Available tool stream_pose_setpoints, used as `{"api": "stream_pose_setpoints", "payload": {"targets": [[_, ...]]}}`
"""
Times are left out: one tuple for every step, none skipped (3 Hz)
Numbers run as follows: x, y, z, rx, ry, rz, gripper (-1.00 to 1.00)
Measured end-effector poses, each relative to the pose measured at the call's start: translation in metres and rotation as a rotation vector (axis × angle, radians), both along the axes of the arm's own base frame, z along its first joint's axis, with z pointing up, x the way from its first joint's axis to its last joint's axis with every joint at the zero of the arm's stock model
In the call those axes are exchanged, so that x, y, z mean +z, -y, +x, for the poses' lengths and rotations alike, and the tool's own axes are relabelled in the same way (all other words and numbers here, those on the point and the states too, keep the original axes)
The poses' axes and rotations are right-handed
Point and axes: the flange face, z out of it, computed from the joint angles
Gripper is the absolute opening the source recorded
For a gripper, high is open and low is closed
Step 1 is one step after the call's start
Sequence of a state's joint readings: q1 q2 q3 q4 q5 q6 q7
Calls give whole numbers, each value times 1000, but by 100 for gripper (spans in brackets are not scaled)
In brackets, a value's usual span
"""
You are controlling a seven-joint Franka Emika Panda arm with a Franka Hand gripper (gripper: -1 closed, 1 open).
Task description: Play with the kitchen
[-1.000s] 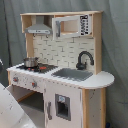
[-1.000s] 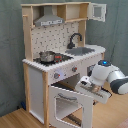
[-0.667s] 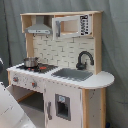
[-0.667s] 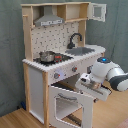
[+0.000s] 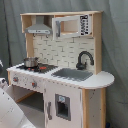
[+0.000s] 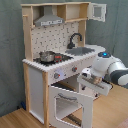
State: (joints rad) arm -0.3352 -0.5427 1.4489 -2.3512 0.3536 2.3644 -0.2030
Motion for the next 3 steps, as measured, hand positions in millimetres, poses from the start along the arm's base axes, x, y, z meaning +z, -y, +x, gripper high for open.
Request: {"api": "stream_pose_setpoints", "payload": {"targets": [[13,7,-1,-18,8,-20,100],[27,14,-3,-37,24,-48,100],[42,22,-6,-52,51,-79,100]]}}
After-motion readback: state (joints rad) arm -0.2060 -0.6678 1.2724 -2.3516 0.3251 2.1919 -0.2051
